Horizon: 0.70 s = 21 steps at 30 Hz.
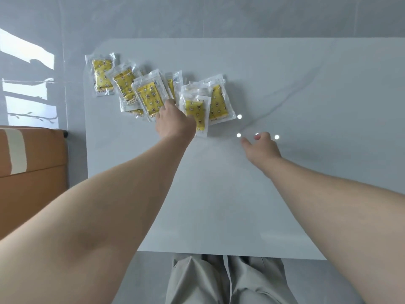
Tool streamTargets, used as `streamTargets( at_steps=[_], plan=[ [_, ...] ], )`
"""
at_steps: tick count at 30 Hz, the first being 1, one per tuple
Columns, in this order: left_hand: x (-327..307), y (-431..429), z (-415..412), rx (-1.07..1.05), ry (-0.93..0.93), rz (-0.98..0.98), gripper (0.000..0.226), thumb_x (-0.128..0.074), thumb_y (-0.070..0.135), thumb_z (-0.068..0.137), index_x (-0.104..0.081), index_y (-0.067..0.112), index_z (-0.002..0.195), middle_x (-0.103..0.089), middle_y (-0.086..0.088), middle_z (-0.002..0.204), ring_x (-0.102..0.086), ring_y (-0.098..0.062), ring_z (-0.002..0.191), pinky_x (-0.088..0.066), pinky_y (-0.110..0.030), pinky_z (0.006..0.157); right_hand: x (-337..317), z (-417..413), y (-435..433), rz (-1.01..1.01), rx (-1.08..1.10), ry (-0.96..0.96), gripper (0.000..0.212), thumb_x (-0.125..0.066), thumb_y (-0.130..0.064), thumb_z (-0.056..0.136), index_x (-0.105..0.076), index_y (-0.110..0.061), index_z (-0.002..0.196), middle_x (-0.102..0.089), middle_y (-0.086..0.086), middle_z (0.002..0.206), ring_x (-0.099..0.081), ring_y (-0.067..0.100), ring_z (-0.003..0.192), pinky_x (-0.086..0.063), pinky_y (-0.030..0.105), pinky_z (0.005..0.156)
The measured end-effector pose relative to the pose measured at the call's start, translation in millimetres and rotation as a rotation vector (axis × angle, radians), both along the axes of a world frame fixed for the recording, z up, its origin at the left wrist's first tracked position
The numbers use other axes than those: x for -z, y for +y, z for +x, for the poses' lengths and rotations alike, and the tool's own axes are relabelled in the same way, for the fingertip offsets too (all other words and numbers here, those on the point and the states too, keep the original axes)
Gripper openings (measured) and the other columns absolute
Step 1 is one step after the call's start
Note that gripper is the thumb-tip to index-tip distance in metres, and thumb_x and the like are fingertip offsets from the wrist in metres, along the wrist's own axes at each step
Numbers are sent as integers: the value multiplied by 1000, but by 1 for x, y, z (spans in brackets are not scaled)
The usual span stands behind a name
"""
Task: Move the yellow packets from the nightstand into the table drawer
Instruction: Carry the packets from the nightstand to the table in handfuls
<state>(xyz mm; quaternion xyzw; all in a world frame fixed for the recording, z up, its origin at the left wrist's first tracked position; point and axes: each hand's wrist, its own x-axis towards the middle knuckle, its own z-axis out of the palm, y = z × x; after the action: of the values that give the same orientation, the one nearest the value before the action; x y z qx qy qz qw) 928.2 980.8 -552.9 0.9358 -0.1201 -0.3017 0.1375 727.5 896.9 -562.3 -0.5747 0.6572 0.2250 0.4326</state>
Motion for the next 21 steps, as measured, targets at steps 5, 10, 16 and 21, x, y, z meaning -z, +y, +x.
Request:
streamTargets(
  at_steps=[5, 10, 16, 21],
  plan=[
    [-57, 35, -12, -99, 148, -87, 45, -62, 20, 90, -51, 19, 134, -58, 1, 127, -57, -20, 114, -51, -40, 97, -51, 3, 7, 10, 40, -100, 44, -54, -55, 94, -53, -17, 115, -65, 9, 113, -65, 30, 99, -49, 35, 81],
    [-154, 82, -47, -140, 219, -185, 29, -62, 18, 92, -61, 19, 120, -63, 6, 114, -62, -17, 98, -48, -26, 67, -149, 3, 18, 7, 17, -225, 38, -50, -49, 97, -51, -16, 79, -67, 10, 80, -67, 31, 80, -56, 46, 84],
    [-241, 139, -98, -271, 315, -342, 16, -64, 16, 90, -65, 20, 106, -69, 5, 102, -69, -13, 81, -46, -21, 58, -225, 4, 53, 145, 138, -392, 32, -51, -44, 100, -59, -13, 95, -59, 4, 88, -66, 21, 72, -49, 31, 62],
    [-287, 185, -137, -503, 299, -417, 12, -64, 14, 90, -66, 20, 100, -71, 1, 92, -70, -13, 79, -48, -24, 64, -264, -2, 98, 313, 144, -437, 27, -54, -38, 100, -56, -15, 85, -57, 4, 86, -65, 23, 73, -48, 30, 62]
  ],
)
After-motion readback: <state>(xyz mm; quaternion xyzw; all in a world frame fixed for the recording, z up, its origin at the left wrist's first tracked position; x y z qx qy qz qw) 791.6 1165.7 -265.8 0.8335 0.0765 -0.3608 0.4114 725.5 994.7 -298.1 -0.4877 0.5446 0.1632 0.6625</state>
